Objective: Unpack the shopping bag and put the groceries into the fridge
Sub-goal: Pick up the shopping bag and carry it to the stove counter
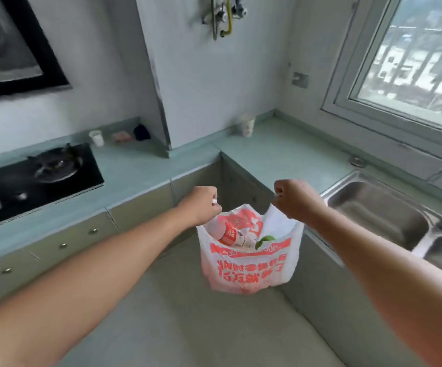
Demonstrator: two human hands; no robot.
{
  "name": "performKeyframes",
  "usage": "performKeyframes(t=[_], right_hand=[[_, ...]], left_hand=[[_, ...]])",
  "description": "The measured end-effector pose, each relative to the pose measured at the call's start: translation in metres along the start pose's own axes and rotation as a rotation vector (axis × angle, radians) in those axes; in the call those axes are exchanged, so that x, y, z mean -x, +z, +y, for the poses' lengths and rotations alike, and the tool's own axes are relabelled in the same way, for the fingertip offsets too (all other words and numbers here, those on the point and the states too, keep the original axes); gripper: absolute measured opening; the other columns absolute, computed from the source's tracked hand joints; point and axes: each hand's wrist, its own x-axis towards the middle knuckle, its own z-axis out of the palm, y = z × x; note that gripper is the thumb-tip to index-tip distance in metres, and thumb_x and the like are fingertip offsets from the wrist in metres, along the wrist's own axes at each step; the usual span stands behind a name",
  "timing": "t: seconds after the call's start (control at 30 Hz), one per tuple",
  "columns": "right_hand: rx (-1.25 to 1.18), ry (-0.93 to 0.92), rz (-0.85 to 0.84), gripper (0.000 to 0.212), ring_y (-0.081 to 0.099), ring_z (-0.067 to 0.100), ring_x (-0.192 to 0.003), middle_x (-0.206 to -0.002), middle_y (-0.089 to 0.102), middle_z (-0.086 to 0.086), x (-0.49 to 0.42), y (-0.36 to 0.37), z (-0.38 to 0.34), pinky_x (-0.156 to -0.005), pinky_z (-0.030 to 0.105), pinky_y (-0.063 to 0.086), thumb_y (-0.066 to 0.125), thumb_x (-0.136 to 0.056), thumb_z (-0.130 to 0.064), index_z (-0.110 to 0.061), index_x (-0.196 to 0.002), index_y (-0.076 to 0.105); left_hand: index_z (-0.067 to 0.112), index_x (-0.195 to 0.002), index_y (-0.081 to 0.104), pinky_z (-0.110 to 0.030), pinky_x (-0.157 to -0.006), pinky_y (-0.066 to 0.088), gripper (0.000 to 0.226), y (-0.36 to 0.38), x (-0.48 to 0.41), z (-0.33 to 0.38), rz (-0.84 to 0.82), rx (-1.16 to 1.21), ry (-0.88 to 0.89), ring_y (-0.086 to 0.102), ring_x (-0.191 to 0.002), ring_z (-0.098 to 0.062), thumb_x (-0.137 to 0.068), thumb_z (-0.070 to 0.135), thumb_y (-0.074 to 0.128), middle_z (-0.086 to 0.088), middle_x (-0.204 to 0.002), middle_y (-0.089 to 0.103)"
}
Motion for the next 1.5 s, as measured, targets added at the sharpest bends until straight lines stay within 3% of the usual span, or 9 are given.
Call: performKeyframes(t=[0.13,0.3,0.63,0.73,0.83,0.93,1.1,1.33,1.5], right_hand=[[-0.008,-0.097,-0.034,0.015,0.065,0.026,-0.05,-0.058,0.06,0.005,-0.066,0.025,-0.1,-0.051,0.031,0.055,0.049,-0.077,-0.014,-0.017,-0.062,0.047],[-0.02,-0.19,-0.057,0.02,0.047,0.015,-0.041,-0.053,0.051,0.0,-0.131,0.044,-0.198,-0.046,0.021,0.034,0.051,-0.079,-0.011,-0.016,-0.06,0.045],[0.023,-0.428,-0.071,0.011,0.056,0.031,-0.077,-0.083,0.06,0.009,-0.272,0.059,-0.331,-0.061,0.029,0.042,0.057,-0.084,-0.026,-0.015,-0.083,0.054],[0.039,-0.495,-0.114,0.015,0.06,0.031,-0.079,-0.084,0.061,0.01,-0.322,0.057,-0.36,-0.062,0.032,0.048,0.057,-0.087,-0.025,-0.011,-0.085,0.057],[0.069,-0.552,-0.122,0.019,0.062,0.032,-0.071,-0.079,0.062,0.013,-0.372,0.052,-0.384,-0.054,0.028,0.046,0.056,-0.089,-0.024,-0.009,-0.078,0.056],[0.022,-0.546,-0.148,0.026,0.055,0.021,-0.052,-0.069,0.056,0.007,-0.421,0.05,-0.406,-0.041,0.019,0.034,0.055,-0.092,-0.028,-0.016,-0.07,0.048],[-0.003,-0.513,-0.127,0.017,0.056,0.021,-0.053,-0.073,0.056,0.005,-0.489,0.053,-0.433,-0.041,0.02,0.035,0.056,-0.09,-0.025,-0.015,-0.077,0.053],[-0.042,-0.429,-0.091,0.014,0.066,0.026,-0.064,-0.08,0.062,0.01,-0.576,0.082,-0.466,-0.058,0.037,0.062,0.052,-0.091,-0.021,-0.011,-0.091,0.061],[-0.049,-0.35,-0.069,0.013,0.065,0.025,-0.068,-0.082,0.062,0.008,-0.621,0.103,-0.488,-0.065,0.041,0.064,0.053,-0.094,-0.022,-0.011,-0.094,0.061]], left_hand=[[0.023,-0.072,0.046,-0.03,-0.057,0.035,0.016,-0.056,-0.016,-0.093,0.095,-0.008,-0.087,0.054,-0.075,-0.024,-0.083,0.025,0.058,-0.004,-0.085,0.06],[0.018,-0.08,0.051,-0.029,-0.054,0.033,0.014,-0.116,-0.034,-0.174,0.183,-0.004,-0.161,0.052,-0.071,-0.021,-0.088,0.026,0.059,-0.002,-0.082,0.057],[0.017,-0.073,0.048,-0.03,-0.055,0.036,0.018,-0.215,-0.112,-0.278,0.343,-0.011,-0.305,0.055,-0.068,-0.024,-0.085,0.022,0.059,-0.005,-0.078,0.059],[0.014,-0.079,0.05,-0.029,-0.055,0.037,0.014,-0.235,-0.139,-0.297,0.378,-0.015,-0.349,0.054,-0.065,-0.023,-0.089,0.02,0.058,-0.006,-0.082,0.058],[0.006,-0.087,0.057,-0.027,-0.056,0.037,0.01,-0.253,-0.171,-0.311,0.419,-0.02,-0.36,0.062,-0.082,-0.03,-0.09,0.015,0.057,-0.005,-0.094,0.061],[0.006,-0.09,0.057,-0.023,-0.055,0.034,0.01,-0.273,-0.204,-0.328,0.454,-0.011,-0.376,0.057,-0.081,-0.019,-0.093,0.015,0.057,0.0,-0.094,0.056],[0.006,-0.085,0.053,-0.032,-0.059,0.038,0.016,-0.298,-0.259,-0.362,0.479,-0.009,-0.428,0.052,-0.072,-0.022,-0.092,0.02,0.056,-0.009,-0.085,0.057],[0.003,-0.089,0.055,-0.032,-0.062,0.038,0.014,-0.317,-0.338,-0.424,0.467,0.008,-0.434,0.051,-0.075,-0.023,-0.091,0.017,0.055,-0.013,-0.089,0.059],[0.006,-0.09,0.055,-0.031,-0.062,0.038,0.012,-0.329,-0.383,-0.467,0.458,0.01,-0.396,0.055,-0.082,-0.025,-0.091,0.017,0.056,-0.011,-0.092,0.061]])
